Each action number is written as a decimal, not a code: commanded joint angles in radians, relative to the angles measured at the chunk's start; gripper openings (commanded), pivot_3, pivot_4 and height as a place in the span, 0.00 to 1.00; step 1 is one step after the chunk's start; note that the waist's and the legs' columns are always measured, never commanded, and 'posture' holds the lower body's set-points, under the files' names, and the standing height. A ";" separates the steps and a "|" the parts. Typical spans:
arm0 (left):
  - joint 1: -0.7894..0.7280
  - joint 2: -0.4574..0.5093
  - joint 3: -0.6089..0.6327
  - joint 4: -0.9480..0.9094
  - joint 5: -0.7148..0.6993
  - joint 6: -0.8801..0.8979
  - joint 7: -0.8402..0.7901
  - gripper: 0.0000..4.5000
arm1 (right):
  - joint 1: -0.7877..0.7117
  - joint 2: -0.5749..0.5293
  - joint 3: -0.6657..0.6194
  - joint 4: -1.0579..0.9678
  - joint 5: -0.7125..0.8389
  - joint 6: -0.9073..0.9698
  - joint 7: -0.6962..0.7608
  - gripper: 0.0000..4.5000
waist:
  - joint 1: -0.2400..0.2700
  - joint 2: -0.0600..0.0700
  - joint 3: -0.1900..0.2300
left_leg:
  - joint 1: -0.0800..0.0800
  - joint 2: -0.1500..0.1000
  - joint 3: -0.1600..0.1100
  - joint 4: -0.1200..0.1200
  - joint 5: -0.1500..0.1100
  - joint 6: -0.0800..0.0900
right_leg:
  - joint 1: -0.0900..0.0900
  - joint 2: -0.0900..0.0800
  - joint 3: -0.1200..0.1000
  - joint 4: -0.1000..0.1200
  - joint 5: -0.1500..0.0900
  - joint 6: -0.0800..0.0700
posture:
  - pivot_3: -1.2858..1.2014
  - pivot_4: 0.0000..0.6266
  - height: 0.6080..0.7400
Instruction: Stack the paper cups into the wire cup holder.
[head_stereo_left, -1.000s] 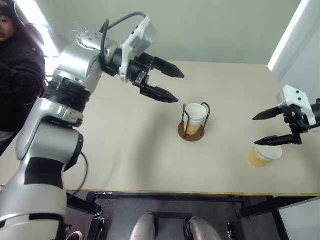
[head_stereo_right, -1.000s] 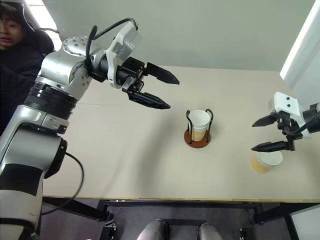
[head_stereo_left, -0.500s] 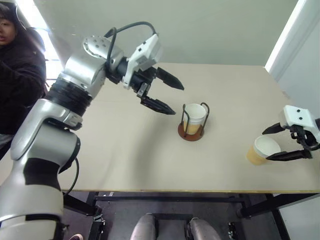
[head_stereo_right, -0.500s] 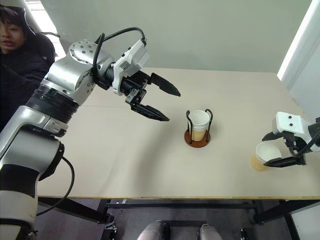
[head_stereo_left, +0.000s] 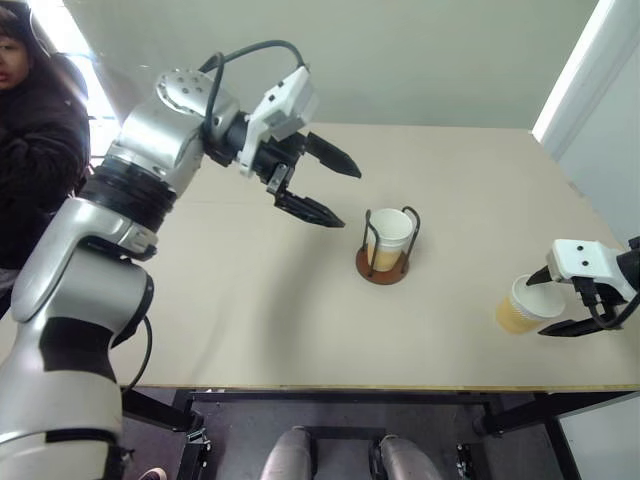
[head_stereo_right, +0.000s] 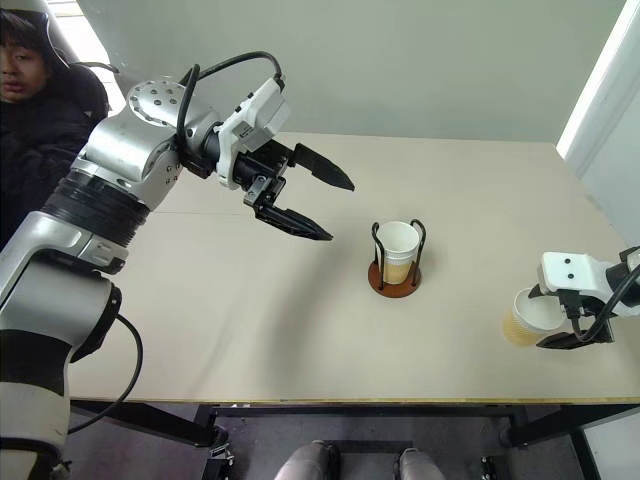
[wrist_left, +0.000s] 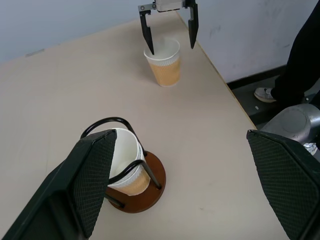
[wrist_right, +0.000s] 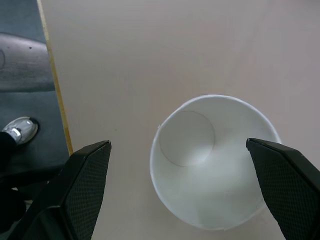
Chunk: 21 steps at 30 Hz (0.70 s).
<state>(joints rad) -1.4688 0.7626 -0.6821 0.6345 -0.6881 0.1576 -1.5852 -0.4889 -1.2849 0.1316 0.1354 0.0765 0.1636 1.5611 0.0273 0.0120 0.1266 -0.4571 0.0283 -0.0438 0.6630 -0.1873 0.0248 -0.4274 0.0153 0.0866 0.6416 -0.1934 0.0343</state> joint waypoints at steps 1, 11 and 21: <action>-0.013 0.011 0.011 -0.011 -0.011 -0.004 -0.029 0.99 | 0.000 -0.003 -0.005 0.008 -0.019 -0.031 0.004 1.00 | 0.000 0.000 0.000 | 0.000 0.000 0.000 0.000 0.000 0.000 | 0.000 0.000 0.000 0.000 0.000 0.000 | 0.52 0.24 1.00; 0.032 0.039 0.019 -0.063 -0.040 0.005 -0.029 1.00 | 0.035 0.001 0.000 0.007 -0.051 -0.065 0.004 0.96 | -0.001 0.000 0.000 | 0.002 0.000 0.001 0.000 -0.001 0.000 | 0.002 0.000 0.000 0.000 -0.002 -0.003 | 0.52 0.24 1.00; 0.061 0.078 0.015 -0.088 -0.034 -0.020 -0.029 1.00 | 0.013 0.028 0.029 0.023 -0.102 -0.100 -0.006 0.24 | -0.003 0.000 0.000 | 0.002 0.000 0.001 0.001 -0.001 0.000 | 0.002 0.000 0.000 0.000 -0.002 -0.003 | 0.52 0.24 1.00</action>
<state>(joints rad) -1.3942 0.8255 -0.6814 0.5684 -0.7131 0.1576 -1.5852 -0.4536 -1.2532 0.1692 0.1554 -0.0119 0.0775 1.5557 0.0245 0.0120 0.1267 -0.4548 0.0283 -0.0430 0.6636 -0.1882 0.0245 -0.4251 0.0155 0.0869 0.6411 -0.1955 0.0312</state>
